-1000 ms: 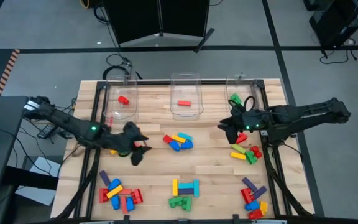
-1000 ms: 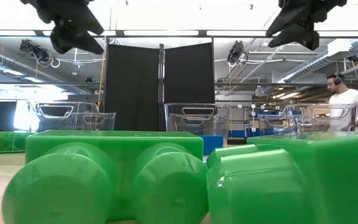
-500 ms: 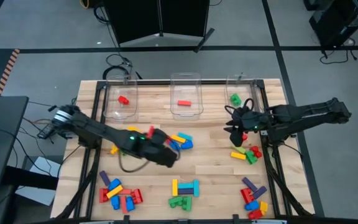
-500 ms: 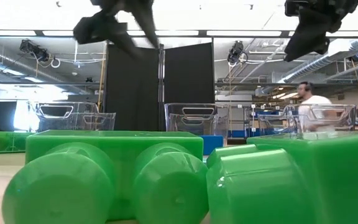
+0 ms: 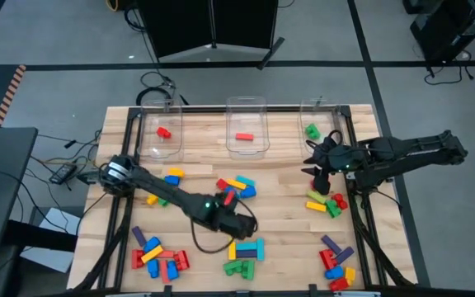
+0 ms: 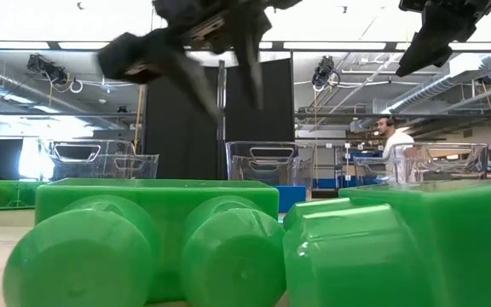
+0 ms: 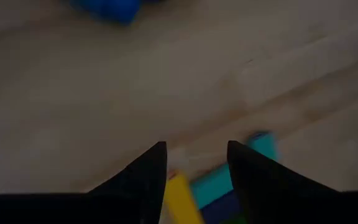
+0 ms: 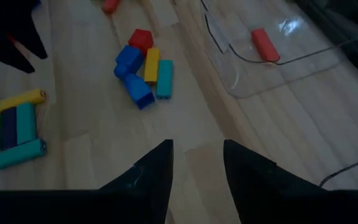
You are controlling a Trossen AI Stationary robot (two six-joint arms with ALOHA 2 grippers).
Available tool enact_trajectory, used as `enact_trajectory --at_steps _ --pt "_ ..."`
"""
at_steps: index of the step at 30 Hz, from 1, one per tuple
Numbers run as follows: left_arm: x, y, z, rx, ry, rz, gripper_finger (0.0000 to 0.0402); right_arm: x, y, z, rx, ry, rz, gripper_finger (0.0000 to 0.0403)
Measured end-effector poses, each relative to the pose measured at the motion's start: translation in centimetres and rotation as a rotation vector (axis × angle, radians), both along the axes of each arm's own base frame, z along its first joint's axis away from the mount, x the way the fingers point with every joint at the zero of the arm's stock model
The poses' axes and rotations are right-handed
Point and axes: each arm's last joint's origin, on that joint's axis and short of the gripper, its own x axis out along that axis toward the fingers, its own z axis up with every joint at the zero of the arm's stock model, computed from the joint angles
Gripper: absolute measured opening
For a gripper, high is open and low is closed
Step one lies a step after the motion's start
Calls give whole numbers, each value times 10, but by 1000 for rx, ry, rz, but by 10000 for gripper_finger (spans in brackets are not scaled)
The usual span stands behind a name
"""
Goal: Sort blocks by size
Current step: Put the yellow block into the middle transparent bin
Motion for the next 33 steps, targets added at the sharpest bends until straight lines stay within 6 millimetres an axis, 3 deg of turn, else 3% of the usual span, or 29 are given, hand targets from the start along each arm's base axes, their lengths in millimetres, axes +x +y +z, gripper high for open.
enact_trajectory --at_steps 6,11,33 --pt "-10 -21 -7 -57 33 64 176 -2 0 1 2 -5 5 152" --pt "-13 -27 -7 -66 36 62 177 -2 0 1 4 -3 8 152" --pt "6 -41 -62 -181 120 68 178 -3 0 0 21 7 0 152"
